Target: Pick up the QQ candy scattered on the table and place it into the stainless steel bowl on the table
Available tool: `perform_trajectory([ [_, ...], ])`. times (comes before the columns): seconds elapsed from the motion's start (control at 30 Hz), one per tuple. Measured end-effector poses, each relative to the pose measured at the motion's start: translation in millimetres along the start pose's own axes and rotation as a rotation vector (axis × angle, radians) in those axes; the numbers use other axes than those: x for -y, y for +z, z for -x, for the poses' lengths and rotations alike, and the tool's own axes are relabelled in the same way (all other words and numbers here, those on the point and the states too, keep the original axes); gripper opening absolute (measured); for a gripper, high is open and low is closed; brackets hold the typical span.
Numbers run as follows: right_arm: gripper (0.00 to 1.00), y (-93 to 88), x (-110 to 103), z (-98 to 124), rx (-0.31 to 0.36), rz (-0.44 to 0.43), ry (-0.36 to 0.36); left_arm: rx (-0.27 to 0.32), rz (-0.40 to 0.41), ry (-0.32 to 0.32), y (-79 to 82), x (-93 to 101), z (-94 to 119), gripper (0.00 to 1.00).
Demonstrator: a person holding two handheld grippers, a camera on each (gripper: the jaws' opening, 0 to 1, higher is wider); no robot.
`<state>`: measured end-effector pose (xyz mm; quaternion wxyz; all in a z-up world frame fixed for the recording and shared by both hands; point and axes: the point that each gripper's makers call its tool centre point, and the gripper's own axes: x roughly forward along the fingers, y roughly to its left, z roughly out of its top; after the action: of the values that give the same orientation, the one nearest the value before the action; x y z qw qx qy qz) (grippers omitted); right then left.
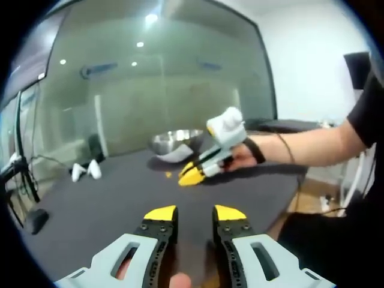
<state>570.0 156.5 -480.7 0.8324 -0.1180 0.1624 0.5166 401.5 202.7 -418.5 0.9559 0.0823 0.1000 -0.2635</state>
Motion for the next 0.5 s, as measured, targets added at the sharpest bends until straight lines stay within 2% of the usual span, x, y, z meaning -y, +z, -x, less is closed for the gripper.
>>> perform_trajectory([
  [0.17,0.15,1.3,3.8,-4.0,0.009,-0.021,-0.013,0.004,0.004,0.008,0.9,-2.1,1.7,0.25],
  [0.27,0.09,1.5,4.2,-3.4,0.011,-0.030,-0.026,0.003,0.004,0.010,0.7,-2.4,2.1,0.25],
  [0.5,0.09,1.6,8.1,-5.1,0.008,-0.042,-0.041,0.003,0.008,0.011,-0.6,-2.1,2.3,0.25],
])
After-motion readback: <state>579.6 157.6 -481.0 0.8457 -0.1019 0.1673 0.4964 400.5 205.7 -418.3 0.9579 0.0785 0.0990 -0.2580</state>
